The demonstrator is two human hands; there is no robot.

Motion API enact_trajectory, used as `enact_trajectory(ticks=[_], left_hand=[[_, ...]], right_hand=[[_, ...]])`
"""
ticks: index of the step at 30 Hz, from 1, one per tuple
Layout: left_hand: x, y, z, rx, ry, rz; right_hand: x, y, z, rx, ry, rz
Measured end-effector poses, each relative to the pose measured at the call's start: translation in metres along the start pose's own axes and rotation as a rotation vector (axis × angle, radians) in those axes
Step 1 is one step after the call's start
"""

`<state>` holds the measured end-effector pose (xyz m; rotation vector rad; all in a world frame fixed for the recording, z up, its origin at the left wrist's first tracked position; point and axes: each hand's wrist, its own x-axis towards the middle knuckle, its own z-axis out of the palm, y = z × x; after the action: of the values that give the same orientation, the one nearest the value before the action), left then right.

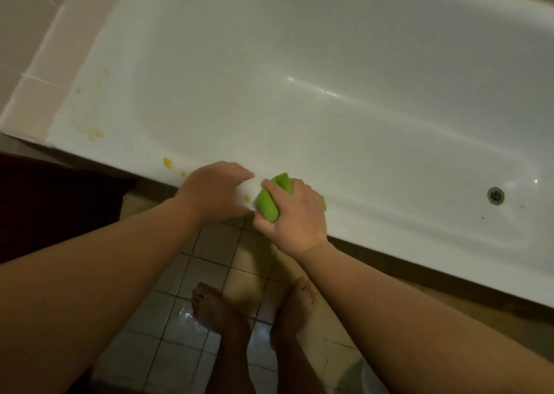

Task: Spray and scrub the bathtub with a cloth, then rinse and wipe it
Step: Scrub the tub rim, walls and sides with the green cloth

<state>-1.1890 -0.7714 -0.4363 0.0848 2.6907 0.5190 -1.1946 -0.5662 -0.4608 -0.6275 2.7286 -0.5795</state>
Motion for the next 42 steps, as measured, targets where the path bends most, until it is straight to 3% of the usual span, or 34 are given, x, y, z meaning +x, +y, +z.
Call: enact_trajectory(ticks=[4, 10, 14, 22, 26, 30, 37, 42], left_hand=[[0.001, -0.012, 0.001, 0.025, -0.005, 0.06], [-0.002, -0.016, 0.0, -0.03, 0.009, 0.074], [-0.001, -0.021, 0.003, -0.014, 0.002, 0.095], [0.004, -0.051, -0.023, 0.208, -0.053, 0.161], [-0.013, -0.087, -0.029, 0.161, 0.044, 0.171], [-0.032, -0.127, -0.03, 0.168, 0.097, 0.114], [-0.028, -0.162, -0.045, 0.14, 0.02, 0.071], [-0.022, -0.171, -0.051, 0.141, -0.03, 0.081]], right_hand=[[-0.019, 0.032, -0.009, 0.025, -0.042, -0.066], [-0.071, 0.103, -0.041, -0.041, 0.05, 0.11], [-0.06, 0.067, -0.024, -0.041, 0.113, 0.277], [0.009, -0.029, 0.003, 0.293, 0.141, 0.298], [0.032, -0.066, 0.017, 0.367, 0.102, 0.187], [0.053, -0.107, 0.039, 0.089, 0.023, 0.005], [0.027, -0.058, 0.029, 0.031, 0.079, 0.023], [0.012, -0.043, 0.029, -0.033, 0.132, 0.153]])
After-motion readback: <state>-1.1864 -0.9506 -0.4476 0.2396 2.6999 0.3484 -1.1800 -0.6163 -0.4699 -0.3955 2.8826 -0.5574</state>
